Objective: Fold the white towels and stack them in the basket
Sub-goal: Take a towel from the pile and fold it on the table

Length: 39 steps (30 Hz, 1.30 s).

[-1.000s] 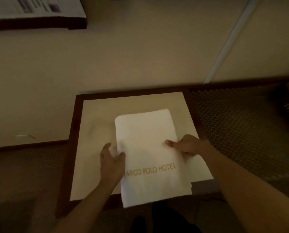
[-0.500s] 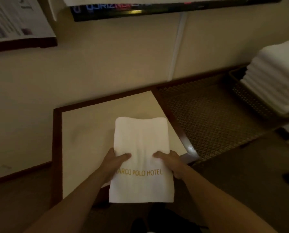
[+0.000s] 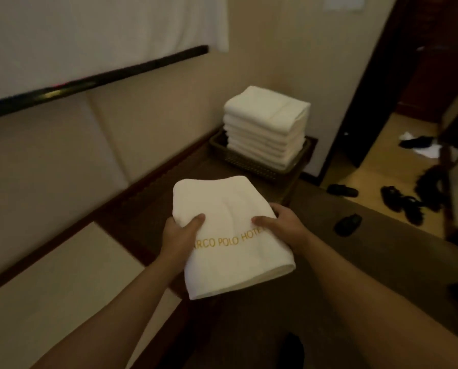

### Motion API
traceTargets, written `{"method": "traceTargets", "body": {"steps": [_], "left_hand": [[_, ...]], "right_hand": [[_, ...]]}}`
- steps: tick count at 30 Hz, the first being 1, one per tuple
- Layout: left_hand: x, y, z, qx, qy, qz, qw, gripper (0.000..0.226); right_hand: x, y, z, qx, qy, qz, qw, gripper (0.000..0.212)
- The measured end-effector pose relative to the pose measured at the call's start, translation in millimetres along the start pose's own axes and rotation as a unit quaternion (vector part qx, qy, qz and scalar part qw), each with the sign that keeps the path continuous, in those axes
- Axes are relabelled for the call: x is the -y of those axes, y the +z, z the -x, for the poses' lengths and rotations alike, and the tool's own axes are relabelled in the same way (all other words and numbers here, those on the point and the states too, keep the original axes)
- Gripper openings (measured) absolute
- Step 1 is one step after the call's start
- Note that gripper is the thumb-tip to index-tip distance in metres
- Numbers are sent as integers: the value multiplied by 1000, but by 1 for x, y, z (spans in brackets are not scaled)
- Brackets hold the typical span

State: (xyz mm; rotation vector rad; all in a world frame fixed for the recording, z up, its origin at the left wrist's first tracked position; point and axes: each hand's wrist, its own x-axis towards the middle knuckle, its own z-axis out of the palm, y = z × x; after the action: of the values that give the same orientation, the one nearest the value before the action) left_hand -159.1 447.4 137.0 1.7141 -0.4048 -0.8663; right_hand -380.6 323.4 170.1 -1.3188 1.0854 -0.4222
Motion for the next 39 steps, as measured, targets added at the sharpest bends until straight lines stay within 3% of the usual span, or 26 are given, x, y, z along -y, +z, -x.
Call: {"method": "traceTargets", "body": {"steps": [5,11,13,25,31,34,37,39], "left_hand": [[-98,147,-62,56,66,51,995,57],[-189,270,-124,54,77,140,986,69],[-209,299,-146,36,79,170,982,59],[-298,379,-313,-95,90,230,964,64],[-324,400,-383,-170,67,279,943,61],[-324,409,-400,-149,17,295,944,68],[-286,429,-396,-65,-87,262,959,57],[-247,445,-389,-68,-128,192,971,72]], "right_hand": [[77,-139,-58,-78,-86,5,993,40],[172,-261,-139,-67,-136,21,988,35],[200,-290,-173,-56,-154,33,986,40],[299,-345,-418,8,-190,26,981,59],[349,-350,-519,78,-204,29,975,64],[353,-353,-553,113,-158,46,980,54],[314,-366,-576,230,16,109,967,32],[277,-375,-585,269,64,165,947,31]]}}
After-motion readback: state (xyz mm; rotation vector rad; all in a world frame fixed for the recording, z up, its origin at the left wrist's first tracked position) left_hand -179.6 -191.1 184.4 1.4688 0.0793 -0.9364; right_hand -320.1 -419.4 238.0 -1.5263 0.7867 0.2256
